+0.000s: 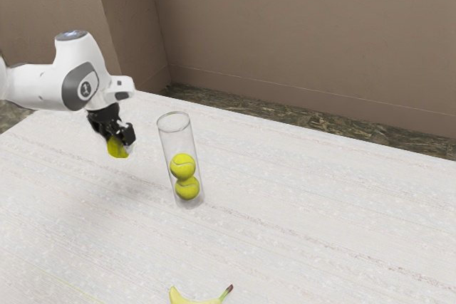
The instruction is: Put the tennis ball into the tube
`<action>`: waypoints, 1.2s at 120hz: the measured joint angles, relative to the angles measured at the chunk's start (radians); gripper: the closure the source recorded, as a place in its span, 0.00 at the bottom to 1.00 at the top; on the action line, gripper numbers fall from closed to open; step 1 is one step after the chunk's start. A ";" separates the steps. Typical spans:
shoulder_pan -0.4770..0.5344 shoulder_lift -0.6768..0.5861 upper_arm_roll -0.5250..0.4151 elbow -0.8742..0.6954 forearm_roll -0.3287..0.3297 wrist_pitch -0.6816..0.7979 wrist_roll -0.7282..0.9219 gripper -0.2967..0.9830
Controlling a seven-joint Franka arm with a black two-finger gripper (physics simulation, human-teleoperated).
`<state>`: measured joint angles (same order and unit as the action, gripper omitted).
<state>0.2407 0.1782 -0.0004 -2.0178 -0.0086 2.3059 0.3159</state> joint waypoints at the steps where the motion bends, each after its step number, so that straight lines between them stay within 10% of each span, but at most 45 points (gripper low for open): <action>1: 0.000 -0.012 -0.001 0.001 0.000 -0.008 0.000 0.49; 38: 0.004 -0.185 -0.119 0.132 -0.007 -0.245 -0.005 0.48; 144: -0.073 -0.076 -0.191 0.282 -0.018 -0.350 -0.003 0.37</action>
<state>0.1672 0.1024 -0.1911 -1.7354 -0.0269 1.9557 0.3128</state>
